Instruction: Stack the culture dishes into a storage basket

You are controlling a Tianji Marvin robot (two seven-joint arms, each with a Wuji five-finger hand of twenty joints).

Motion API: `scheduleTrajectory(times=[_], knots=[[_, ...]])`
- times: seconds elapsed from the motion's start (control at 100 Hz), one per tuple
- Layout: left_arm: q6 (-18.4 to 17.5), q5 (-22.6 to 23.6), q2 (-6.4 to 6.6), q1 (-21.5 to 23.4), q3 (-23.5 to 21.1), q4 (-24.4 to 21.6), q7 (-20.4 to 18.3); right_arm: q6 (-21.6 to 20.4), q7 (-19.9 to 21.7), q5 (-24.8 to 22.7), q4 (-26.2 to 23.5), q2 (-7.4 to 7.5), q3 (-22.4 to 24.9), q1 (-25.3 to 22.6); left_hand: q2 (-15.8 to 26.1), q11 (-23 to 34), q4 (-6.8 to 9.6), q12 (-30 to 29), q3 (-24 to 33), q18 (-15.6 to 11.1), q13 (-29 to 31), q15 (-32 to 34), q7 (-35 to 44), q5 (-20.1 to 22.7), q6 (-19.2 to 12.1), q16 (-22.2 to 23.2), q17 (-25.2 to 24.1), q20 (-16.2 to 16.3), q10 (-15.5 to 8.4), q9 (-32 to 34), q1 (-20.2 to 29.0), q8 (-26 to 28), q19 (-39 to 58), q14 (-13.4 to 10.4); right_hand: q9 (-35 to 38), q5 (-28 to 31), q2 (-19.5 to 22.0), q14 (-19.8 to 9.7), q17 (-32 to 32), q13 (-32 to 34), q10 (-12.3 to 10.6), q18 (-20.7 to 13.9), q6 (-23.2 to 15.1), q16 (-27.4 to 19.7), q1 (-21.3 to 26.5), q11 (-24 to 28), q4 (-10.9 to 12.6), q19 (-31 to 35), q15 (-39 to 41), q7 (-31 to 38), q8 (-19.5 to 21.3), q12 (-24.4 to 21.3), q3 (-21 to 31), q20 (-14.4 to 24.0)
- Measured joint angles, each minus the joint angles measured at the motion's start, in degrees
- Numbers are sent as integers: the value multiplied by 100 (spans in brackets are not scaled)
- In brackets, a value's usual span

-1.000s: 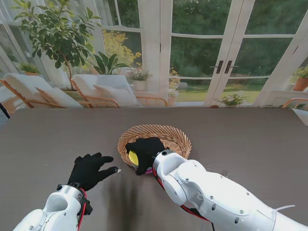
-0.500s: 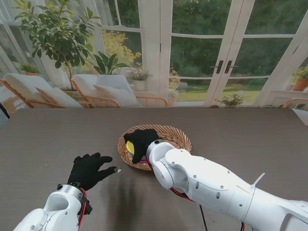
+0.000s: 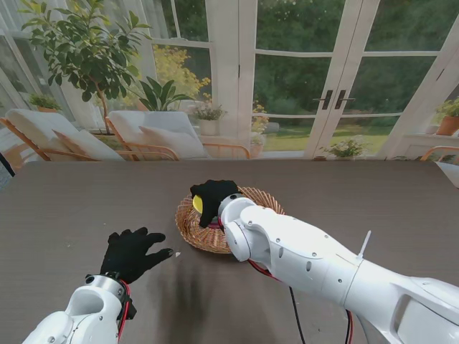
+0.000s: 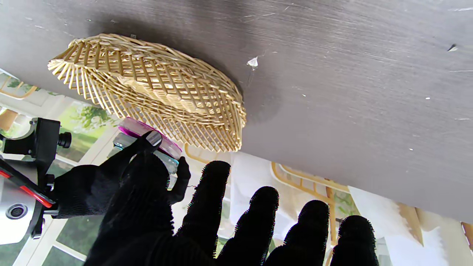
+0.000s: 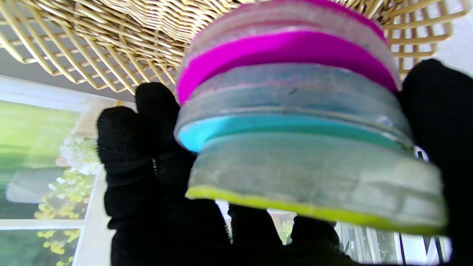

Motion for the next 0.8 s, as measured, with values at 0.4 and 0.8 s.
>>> scheduleTrajectory(times=[0.4, 0.8], knots=[[100, 28, 31, -208, 127, 172, -153, -276, -189, 208, 786, -199, -70, 235, 0, 0, 0, 0, 0, 0, 0, 0, 0, 0, 0, 0, 0, 0, 0, 0, 0, 0, 0, 0, 0, 1, 0, 0, 0, 0, 0, 0, 0, 0, 1, 0, 0, 0, 0, 0, 0, 14, 0, 0], [124, 101, 36, -239, 140, 215, -176, -544, -380, 359, 1366, -328, -139, 295, 0, 0, 0, 1, 0, 0, 0, 0, 0, 0, 0, 0, 0, 0, 0, 0, 0, 0, 0, 0, 0, 1, 0, 0, 0, 0, 0, 0, 0, 0, 1, 0, 0, 0, 0, 0, 0, 32, 0, 0]])
